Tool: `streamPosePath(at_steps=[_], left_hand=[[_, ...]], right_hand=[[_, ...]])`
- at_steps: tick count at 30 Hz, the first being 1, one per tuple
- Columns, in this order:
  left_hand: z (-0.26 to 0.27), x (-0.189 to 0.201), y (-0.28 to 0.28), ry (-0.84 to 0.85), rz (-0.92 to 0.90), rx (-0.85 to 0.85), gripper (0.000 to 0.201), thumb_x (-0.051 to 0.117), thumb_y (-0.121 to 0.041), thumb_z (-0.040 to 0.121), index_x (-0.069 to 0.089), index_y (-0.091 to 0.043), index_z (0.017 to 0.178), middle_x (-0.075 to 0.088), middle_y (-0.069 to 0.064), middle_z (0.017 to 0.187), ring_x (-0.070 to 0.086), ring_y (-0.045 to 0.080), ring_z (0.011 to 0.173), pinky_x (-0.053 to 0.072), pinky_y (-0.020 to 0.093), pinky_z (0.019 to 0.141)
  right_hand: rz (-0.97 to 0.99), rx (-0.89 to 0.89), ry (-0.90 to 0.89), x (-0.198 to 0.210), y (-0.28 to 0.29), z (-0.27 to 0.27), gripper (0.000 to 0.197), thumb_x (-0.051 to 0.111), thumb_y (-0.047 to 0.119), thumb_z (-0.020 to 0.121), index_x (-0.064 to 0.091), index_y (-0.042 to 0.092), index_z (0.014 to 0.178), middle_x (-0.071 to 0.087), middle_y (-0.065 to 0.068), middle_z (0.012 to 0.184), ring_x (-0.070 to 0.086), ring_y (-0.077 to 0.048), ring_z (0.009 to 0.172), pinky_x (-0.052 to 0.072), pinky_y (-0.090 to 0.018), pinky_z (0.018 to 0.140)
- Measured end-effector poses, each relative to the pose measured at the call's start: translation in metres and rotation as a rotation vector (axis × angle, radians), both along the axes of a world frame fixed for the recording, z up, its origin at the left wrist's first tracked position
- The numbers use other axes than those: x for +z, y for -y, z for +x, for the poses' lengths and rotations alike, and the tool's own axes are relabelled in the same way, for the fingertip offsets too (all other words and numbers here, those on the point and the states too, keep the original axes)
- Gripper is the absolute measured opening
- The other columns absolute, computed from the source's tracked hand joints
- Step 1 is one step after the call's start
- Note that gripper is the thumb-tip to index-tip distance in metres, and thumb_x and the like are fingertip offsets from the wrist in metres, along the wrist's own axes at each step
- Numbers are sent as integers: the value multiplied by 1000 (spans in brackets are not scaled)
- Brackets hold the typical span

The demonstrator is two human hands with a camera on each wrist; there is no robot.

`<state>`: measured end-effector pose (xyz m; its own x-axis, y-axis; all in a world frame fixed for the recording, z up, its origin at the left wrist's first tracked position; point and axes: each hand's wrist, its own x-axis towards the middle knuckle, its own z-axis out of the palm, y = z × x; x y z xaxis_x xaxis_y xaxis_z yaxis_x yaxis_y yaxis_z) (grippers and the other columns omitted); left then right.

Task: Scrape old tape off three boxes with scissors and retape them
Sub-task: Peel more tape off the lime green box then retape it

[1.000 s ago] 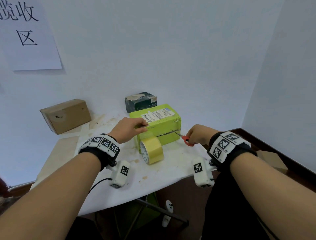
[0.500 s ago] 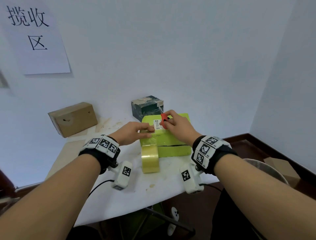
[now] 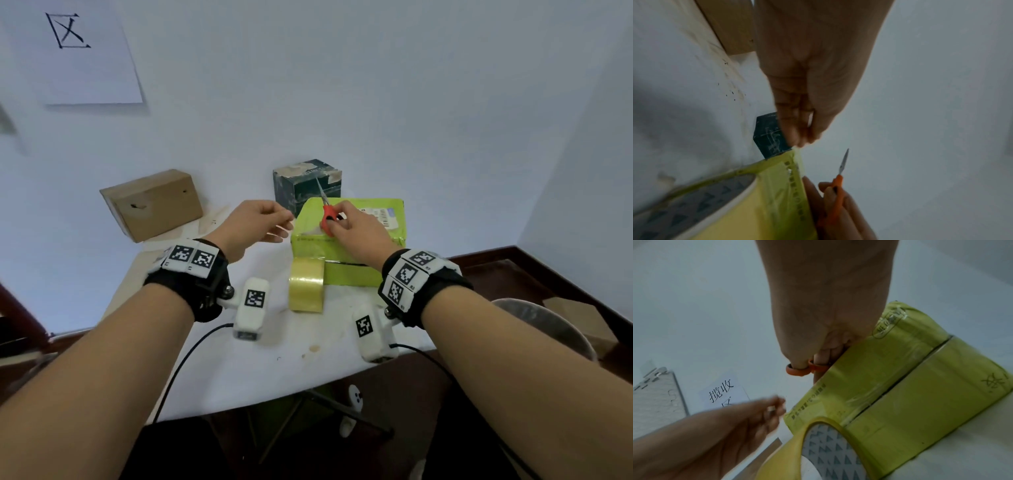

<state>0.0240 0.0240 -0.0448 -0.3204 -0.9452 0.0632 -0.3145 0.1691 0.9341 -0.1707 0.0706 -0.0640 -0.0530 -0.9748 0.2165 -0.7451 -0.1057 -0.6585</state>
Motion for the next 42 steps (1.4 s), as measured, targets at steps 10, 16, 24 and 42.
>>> streamPosePath(at_steps=[10, 16, 24, 42], left_hand=[[-10, -12, -35, -9, 417, 51, 26, 55, -22, 97, 57, 0, 109, 61, 9, 96, 64, 18, 72, 59, 23, 64], [-14, -17, -49, -126, 525, 38, 18, 67, -7, 88, 50, -9, 91, 65, 7, 92, 67, 15, 69, 59, 24, 60], [-17, -21, -53, -146, 533, 54, 6, 63, -11, 92, 57, -9, 89, 66, 4, 90, 64, 12, 76, 57, 16, 64], [-31, -28, -58, -211, 531, 97, 13, 56, -20, 97, 61, -8, 98, 66, 3, 86, 63, 11, 72, 56, 18, 58]], right_hand=[[-13, -3, -24, 1, -6, 3, 28, 46, 38, 97, 49, 19, 117, 68, -3, 94, 56, -22, 81, 34, -30, 65], [-6, -6, -10, 1, -8, 5, 28, 46, 37, 97, 50, 19, 117, 68, -4, 96, 55, -21, 80, 34, -29, 65], [-33, 2, -15, -2, -7, 5, 23, 59, 31, 90, 52, 19, 109, 71, 1, 95, 60, -21, 89, 38, -29, 67], [-123, -31, -89, -9, -4, 6, 27, 64, 33, 84, 63, 27, 110, 70, 4, 104, 61, -20, 100, 42, -27, 72]])
